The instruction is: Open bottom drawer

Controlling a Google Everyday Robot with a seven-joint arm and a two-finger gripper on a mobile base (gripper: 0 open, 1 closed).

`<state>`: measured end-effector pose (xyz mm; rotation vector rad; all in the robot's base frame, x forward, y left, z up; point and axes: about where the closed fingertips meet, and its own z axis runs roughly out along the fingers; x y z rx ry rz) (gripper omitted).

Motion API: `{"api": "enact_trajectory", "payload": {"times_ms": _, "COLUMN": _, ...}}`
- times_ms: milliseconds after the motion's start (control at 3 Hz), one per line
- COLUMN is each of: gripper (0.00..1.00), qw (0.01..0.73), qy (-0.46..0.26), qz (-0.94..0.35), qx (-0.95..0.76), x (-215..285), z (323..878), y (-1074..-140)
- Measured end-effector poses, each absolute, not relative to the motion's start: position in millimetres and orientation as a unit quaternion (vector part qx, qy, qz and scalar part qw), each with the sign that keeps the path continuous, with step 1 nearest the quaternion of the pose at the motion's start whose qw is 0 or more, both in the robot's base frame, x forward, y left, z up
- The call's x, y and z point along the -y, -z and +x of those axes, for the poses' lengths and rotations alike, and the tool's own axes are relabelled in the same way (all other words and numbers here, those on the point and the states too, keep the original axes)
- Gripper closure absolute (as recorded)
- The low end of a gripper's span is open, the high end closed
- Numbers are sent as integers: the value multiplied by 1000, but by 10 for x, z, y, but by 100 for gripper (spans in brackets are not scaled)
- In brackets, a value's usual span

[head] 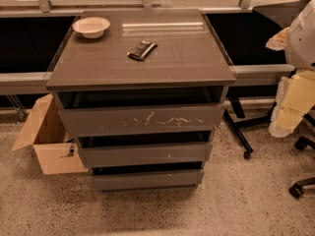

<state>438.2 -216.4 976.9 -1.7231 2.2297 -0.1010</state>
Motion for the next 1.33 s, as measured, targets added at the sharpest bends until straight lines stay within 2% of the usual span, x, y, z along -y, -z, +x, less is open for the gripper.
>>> {"api": "enact_trajectory", "payload": {"times_ms": 1333, "gripper": 0, "qw": 169, "qy": -14, "qz": -638, "qx": -752, "x": 2124, "z": 4367, "y": -9490}}
